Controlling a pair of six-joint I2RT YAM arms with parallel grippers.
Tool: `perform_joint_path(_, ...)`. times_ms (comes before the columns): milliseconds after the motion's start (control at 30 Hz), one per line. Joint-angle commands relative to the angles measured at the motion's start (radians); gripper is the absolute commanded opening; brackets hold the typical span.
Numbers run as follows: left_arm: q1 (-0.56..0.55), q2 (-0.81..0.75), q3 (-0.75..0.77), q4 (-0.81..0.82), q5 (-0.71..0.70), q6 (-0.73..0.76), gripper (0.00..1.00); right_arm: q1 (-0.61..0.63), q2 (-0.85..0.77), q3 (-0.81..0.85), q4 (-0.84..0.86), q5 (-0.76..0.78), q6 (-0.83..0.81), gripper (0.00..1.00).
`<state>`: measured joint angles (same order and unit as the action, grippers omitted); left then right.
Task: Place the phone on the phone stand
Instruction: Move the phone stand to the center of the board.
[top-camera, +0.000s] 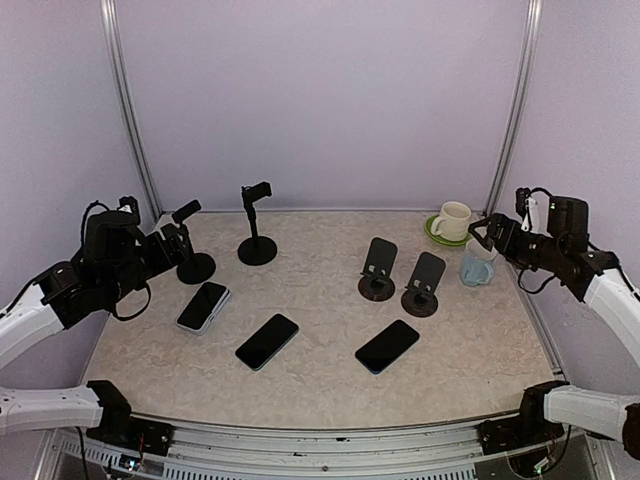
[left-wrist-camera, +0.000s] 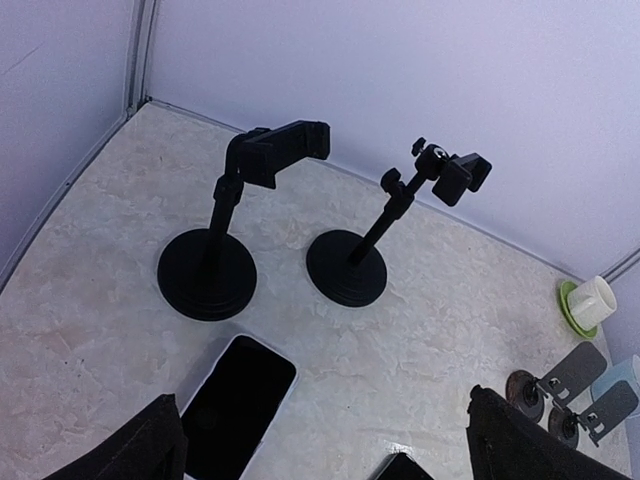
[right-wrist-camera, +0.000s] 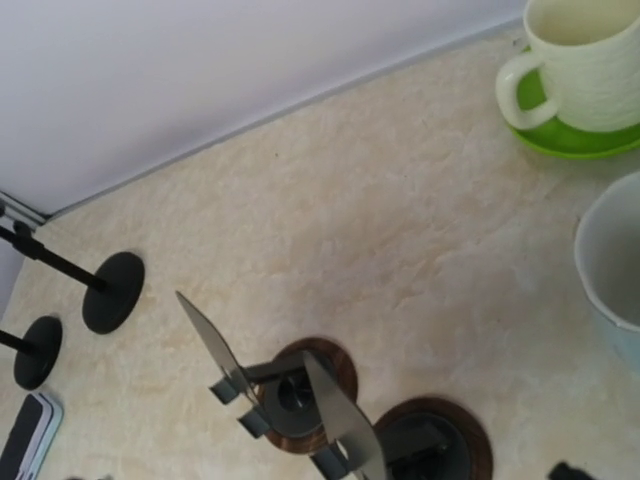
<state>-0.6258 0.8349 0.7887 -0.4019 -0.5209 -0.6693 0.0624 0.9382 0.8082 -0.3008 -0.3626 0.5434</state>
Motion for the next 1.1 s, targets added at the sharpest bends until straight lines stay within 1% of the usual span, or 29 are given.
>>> perform_joint_path(0, 0.082, 0.027, 0.039, 0.092, 0.085, 0.048, 0.92, 0.004, -0.063, 0.005, 0.038, 0.012, -0.03, 1.0)
perform_joint_path(100, 0.174, 0.044, 0.036, 0.127, 0.171, 0.057, 0.88, 0.003, -0.082, 0.002, 0.035, 0.007, -0.041, 1.0)
perform_joint_path(267, 0.29, 0.08, 0.044, 0.139, 0.188, 0.064, 0.88, 0.004, -0.102, -0.008, 0.038, -0.002, -0.04, 1.0)
perform_joint_path(333, 0.332, 0.103, 0.046, 0.155, 0.215, 0.071, 0.87, 0.004, -0.108, -0.01, 0.038, 0.004, -0.041, 1.0)
perform_joint_path(467, 0.44, 0.165, 0.045, 0.217, 0.357, 0.077, 0.83, 0.003, -0.113, -0.008, 0.043, 0.005, -0.039, 1.0)
perform_joint_path(567, 0.497, 0.228, 0.057, 0.277, 0.465, 0.086, 0.82, 0.003, -0.115, -0.001, 0.044, -0.001, -0.04, 1.0)
perform_joint_path(667, 0.54, 0.313, 0.097, 0.301, 0.563, 0.103, 0.8, 0.004, -0.115, 0.006, 0.044, -0.01, -0.039, 1.0)
perform_joint_path(733, 0.556, 0.372, 0.121, 0.308, 0.604, 0.118, 0.78, 0.004, -0.119, 0.008, 0.044, -0.017, -0.038, 1.0)
perform_joint_path(867, 0.577, 0.442, 0.153, 0.337, 0.671, 0.134, 0.77, 0.004, -0.124, 0.01, 0.045, -0.024, -0.036, 1.0)
perform_joint_path(1000, 0.589, 0.489, 0.179, 0.355, 0.695, 0.145, 0.75, 0.004, -0.127, 0.01, 0.043, -0.03, -0.037, 1.0)
perform_joint_path(1067, 0.598, 0.505, 0.19, 0.361, 0.708, 0.148, 0.72, 0.004, -0.128, 0.014, 0.041, -0.035, -0.035, 1.0)
